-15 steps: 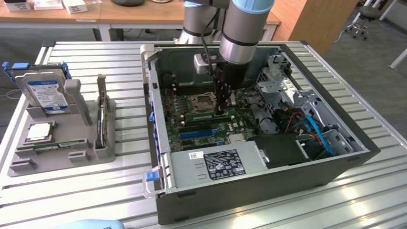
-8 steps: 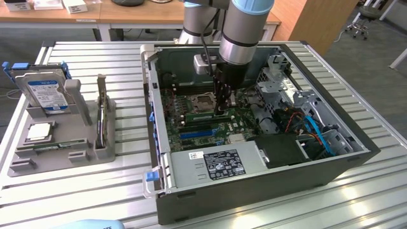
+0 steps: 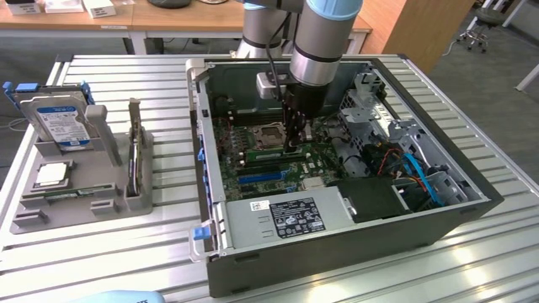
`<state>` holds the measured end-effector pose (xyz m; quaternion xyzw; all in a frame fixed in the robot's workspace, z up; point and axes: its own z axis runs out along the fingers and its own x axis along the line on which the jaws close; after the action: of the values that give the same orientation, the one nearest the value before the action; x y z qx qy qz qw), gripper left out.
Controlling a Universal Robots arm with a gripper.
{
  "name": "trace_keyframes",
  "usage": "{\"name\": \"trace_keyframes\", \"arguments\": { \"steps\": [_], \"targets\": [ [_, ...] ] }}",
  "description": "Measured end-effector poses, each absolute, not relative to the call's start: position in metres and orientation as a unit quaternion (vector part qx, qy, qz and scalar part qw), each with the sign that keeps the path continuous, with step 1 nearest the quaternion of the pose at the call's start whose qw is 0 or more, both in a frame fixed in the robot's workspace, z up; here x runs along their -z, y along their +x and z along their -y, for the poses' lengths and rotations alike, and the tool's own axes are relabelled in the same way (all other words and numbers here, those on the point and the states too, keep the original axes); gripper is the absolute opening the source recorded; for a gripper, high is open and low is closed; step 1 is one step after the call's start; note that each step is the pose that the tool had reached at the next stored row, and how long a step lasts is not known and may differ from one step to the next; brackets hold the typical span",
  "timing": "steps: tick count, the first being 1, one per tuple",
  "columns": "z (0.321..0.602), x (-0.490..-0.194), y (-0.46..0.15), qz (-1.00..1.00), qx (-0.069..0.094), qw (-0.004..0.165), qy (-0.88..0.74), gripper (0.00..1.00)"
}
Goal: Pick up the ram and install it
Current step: 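Insert the ram into the slot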
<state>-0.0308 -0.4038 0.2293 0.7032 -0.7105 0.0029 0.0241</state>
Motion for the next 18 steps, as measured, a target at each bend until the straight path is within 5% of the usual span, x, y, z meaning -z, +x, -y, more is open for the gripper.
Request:
{"name": "trace_keyframes", "arguments": {
  "steps": [18],
  "targets": [
    [0.4038,-0.235,-0.0308,0.711,-0.001,0.022,0.703,0.12]
  ]
}}
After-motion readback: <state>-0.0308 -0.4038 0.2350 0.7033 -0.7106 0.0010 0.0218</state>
